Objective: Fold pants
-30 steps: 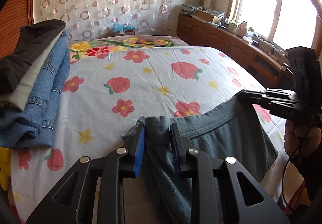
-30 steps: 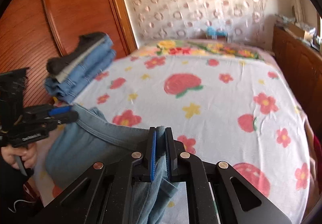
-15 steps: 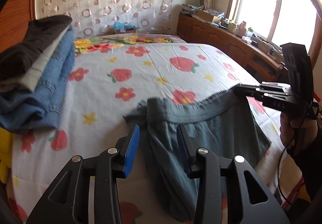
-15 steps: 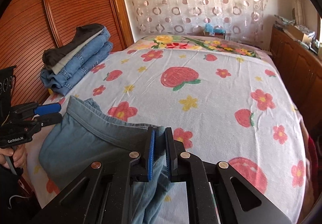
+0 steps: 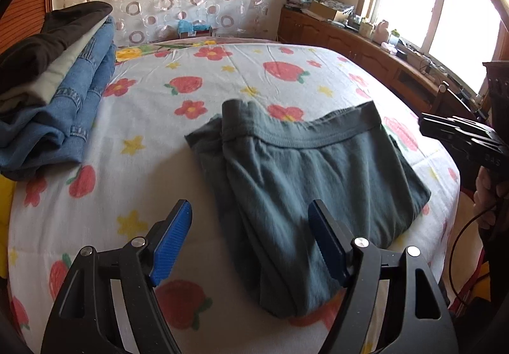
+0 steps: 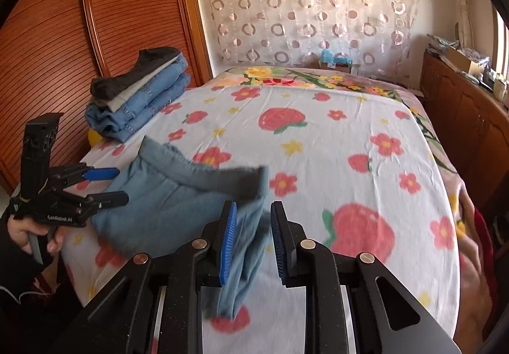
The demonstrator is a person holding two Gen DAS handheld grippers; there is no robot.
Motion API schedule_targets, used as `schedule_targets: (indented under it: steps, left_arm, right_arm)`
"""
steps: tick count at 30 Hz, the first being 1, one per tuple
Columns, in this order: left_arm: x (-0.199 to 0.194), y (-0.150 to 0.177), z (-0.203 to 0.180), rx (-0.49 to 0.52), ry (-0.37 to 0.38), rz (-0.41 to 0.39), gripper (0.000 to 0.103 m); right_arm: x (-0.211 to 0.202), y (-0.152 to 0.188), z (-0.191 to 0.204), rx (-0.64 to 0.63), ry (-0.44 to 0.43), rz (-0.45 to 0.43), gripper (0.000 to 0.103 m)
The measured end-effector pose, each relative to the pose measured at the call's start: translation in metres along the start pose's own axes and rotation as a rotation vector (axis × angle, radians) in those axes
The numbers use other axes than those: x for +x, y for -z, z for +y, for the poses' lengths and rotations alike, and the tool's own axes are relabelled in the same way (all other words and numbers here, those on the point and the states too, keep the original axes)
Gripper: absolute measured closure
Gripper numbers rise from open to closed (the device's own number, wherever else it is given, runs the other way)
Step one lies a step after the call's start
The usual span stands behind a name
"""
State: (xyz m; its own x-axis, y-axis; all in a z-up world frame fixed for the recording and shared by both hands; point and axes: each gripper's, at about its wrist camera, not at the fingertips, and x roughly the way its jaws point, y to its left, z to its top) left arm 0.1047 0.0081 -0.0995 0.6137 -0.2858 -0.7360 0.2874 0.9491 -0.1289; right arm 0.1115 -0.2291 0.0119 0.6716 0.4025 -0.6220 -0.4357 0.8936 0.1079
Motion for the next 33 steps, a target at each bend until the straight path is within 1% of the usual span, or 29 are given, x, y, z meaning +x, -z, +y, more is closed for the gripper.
schedule_targets:
  steps: [8,12,17,25,30,32,33]
  left_arm:
    - [-0.005,0.009,-0.001,-0.01,-0.005,-0.001,0.027]
    - [-0.007,0.013,-0.002,-0.007,-0.008,0.003,0.027]
    - [-0.011,0.018,-0.005,-0.003,-0.012,0.003,0.027]
    - [-0.014,0.03,-0.003,0.004,-0.009,0.015,0.027]
    - [-0.015,0.031,-0.003,0.003,-0.011,0.014,0.027]
    - [-0.015,0.031,-0.004,0.006,-0.013,0.013,0.027]
    - [-0.015,0.032,-0.003,0.006,-0.013,0.012,0.027]
  right_arm:
    - [-0.016,0.019,0.006,0.012,-0.005,0.04,0.079]
    - [-0.017,0.027,0.01,0.01,-0.015,0.073,0.071]
    - [-0.015,0.036,0.009,0.027,-0.018,0.1,0.069]
    - [-0.009,0.042,0.01,0.043,-0.033,0.12,0.069]
    - [-0.007,0.042,0.011,0.041,-0.036,0.122,0.07]
    - [-0.006,0.043,0.011,0.041,-0.044,0.125,0.077]
    - [-0.005,0.043,0.011,0.043,-0.05,0.128,0.079]
